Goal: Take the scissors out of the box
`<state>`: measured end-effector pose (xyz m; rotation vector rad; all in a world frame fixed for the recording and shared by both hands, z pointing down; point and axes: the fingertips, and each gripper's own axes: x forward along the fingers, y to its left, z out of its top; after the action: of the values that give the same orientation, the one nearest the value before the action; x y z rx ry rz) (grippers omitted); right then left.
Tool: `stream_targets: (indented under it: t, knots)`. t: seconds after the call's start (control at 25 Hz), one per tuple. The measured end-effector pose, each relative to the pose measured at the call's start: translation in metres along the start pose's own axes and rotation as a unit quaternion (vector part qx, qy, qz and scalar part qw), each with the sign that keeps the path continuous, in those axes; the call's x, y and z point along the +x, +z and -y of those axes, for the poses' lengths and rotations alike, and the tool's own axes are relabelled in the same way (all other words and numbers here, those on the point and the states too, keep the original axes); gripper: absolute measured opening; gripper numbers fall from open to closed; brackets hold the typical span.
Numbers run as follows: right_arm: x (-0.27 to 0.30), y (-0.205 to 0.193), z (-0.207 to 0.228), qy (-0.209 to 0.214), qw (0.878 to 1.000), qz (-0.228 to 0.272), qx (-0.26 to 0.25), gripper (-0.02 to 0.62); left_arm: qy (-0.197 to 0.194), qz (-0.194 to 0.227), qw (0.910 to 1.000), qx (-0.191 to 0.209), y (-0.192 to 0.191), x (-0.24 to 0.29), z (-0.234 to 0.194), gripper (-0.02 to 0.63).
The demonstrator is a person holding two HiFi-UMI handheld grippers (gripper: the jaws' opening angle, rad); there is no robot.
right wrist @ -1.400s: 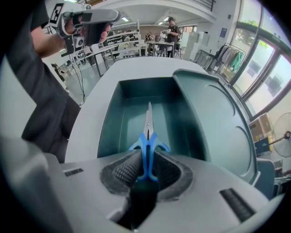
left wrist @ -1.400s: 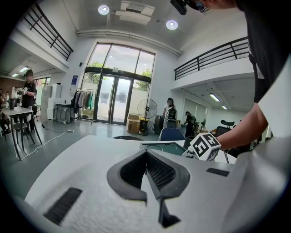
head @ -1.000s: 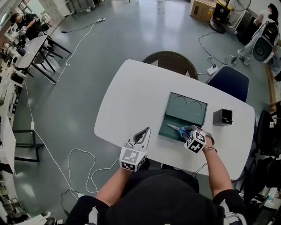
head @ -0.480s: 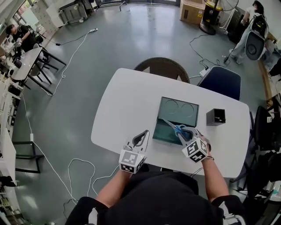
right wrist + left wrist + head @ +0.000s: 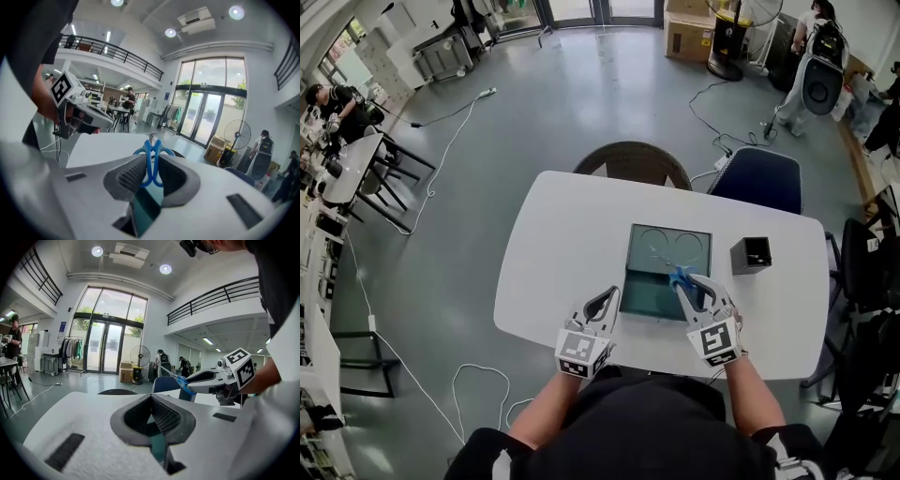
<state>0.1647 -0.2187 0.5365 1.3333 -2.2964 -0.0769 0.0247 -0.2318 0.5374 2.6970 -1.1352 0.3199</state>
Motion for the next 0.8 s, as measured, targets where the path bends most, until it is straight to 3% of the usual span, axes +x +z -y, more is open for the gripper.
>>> stream_targets:
  t: [0.16,0.4,0.8]
  knots:
    - [-0.011,0.022,0.011,-0.033,0.997,0.055,0.046,0.089,-0.004,0.012,0.9999,0.009,0.008,0.006,0.003,0.008]
    - [-0.032,0.047,0.023,-0.087,0.983,0.118,0.113,0.091,-0.02,0.022,0.9994,0.018,0.015,0.012,0.008,0.008]
    - [-0.063,0.053,0.043,-0.148,0.969,0.146,0.136,0.091,-0.019,0.037,0.9987,0.029,0.03,0.013,0.004,0.008]
